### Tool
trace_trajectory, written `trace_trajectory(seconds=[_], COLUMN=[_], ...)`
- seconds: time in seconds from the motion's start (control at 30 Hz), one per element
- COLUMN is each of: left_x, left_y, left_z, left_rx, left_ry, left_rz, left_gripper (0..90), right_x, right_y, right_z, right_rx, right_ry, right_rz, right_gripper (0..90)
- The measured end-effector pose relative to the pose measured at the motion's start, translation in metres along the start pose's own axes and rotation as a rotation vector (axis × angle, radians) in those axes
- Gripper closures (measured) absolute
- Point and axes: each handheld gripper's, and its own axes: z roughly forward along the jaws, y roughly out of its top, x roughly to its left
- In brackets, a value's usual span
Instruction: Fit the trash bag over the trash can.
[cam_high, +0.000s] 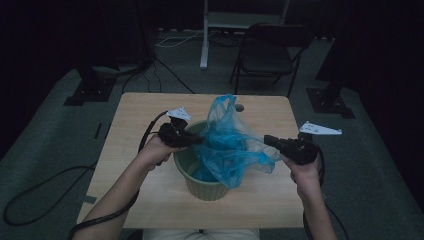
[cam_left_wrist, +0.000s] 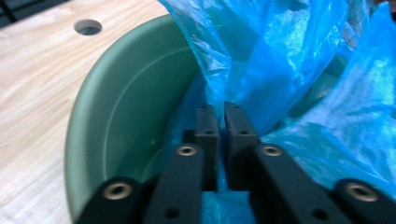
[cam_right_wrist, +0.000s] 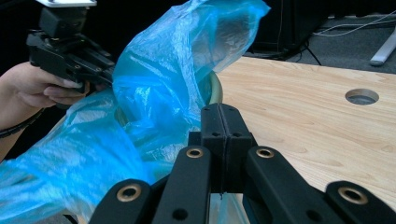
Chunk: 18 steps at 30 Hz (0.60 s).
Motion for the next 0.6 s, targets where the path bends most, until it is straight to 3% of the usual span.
trace_trajectory(seconds=[0.1, 0.2, 0.43, 0.6], left_x=[-0.002, -0.004, 0.0, 0.001], left_y=[-0.003, -0.011, -0.037, -0.049], left_z=[-0.007, -0.026, -0.066, -0.075], left_rx=[-0.019, -0.044, -0.085, -0.091], left_ry=[0.017, 0.032, 0.047, 0.048], left_rz=[0.008, 0.016, -0.009, -0.024], left_gripper=[90.0, 90.0, 90.0, 90.0], right_x=[-0.001, -0.003, -0.017, -0.018], right_y=[0.0, -0.002, -0.009, -0.01], right_z=[-0.001, -0.005, -0.018, -0.02], right_rx=[0.001, 0.001, 0.0, 0.008], right_ry=[-0.001, -0.018, -0.064, -0.057], right_rz=[0.002, 0.003, 0.035, 0.039], right_gripper=[90.0, 90.0, 90.0, 90.0])
